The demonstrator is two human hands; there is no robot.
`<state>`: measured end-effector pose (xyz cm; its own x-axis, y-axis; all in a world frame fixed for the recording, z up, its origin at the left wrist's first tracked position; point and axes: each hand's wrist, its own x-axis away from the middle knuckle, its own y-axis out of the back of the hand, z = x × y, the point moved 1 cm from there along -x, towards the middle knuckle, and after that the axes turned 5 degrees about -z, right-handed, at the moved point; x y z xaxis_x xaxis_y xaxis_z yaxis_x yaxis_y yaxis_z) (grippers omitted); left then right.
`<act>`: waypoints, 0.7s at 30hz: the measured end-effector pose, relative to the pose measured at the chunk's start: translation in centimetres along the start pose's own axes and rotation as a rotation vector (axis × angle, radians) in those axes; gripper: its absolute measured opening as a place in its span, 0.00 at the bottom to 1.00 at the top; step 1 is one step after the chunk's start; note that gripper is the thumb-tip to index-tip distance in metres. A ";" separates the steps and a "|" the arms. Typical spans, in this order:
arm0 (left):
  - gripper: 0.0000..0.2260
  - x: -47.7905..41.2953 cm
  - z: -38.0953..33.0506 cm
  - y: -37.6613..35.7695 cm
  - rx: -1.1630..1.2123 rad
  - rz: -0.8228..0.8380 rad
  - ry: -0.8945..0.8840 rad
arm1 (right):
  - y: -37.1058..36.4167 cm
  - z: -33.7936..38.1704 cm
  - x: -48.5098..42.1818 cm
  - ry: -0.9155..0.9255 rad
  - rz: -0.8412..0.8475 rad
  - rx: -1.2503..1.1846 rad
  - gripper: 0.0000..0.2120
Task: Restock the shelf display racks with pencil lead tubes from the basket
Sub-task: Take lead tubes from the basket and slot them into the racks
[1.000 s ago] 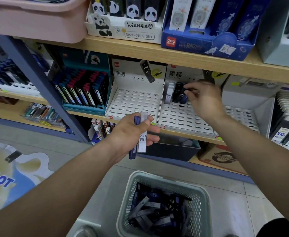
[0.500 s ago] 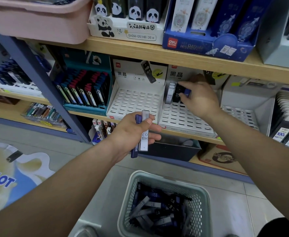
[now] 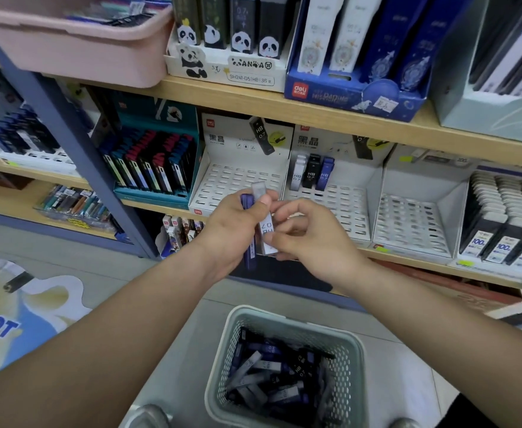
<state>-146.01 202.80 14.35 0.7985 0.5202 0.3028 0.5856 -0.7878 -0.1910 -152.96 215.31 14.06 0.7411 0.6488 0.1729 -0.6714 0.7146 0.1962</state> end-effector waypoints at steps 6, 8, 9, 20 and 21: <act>0.07 0.0 -0.3 1.4 -0.026 -0.043 -0.010 | 2.3 0.3 -0.6 0.007 -0.047 -0.078 0.10; 0.07 0.0 -0.1 1.7 -0.159 -0.044 -0.008 | 3.2 0.1 -0.9 0.016 -0.079 -0.093 0.10; 0.07 0.0 0.1 1.7 -0.211 -0.028 0.000 | 3.5 0.0 -1.1 0.022 -0.096 -0.102 0.10; 0.09 -0.3 1.3 1.7 -0.523 0.064 0.051 | 7.7 -0.4 -6.2 0.210 -0.467 0.083 0.08; 0.08 -0.4 1.3 1.8 -0.516 0.059 0.057 | 7.9 -0.6 -6.9 0.236 -0.484 0.157 0.08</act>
<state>-145.08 201.59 12.68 0.8109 0.4626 0.3586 0.3836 -0.8828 0.2713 -163.39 216.60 13.77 0.9316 0.3102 -0.1893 -0.2330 0.9097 0.3438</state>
